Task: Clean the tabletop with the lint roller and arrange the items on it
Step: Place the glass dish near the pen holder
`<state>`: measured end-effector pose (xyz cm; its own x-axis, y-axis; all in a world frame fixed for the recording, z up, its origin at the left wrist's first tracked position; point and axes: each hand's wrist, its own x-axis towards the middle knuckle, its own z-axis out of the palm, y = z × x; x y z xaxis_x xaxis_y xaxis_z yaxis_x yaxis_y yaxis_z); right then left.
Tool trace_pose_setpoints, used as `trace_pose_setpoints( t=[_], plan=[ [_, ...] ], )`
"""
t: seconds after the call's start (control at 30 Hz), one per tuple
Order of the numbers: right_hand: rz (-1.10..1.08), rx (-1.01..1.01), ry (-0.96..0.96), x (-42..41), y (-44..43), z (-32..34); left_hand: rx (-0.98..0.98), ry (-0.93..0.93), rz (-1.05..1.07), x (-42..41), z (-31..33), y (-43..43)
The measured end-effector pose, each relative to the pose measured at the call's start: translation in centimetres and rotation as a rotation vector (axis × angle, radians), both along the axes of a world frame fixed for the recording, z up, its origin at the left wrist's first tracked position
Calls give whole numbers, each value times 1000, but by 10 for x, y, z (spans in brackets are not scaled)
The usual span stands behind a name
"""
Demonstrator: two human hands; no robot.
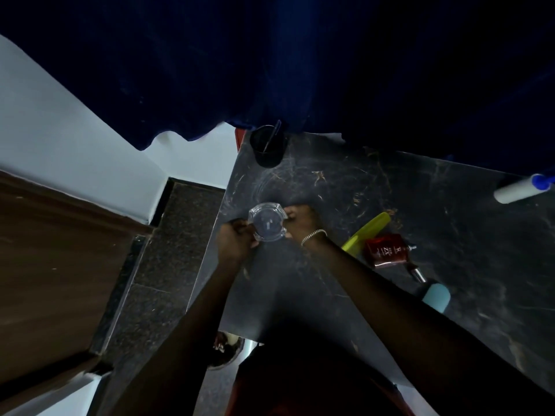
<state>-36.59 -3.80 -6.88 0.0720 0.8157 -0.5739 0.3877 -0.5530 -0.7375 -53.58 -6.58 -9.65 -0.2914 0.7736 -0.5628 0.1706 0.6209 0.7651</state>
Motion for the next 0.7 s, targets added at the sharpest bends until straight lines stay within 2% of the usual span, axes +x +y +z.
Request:
trace_pose_setpoints(
  t=[0.1, 0.33, 0.7],
  plan=[
    [-34, -55, 43, -10, 26, -2, 15, 67, 33, -6, 0, 23],
    [-33, -54, -23, -39, 81, -24, -3, 91, 65, -24, -18, 77],
    [-63, -55, -84, -45, 105, -51, 3, 143, 26, -29, -37, 98]
  ],
)
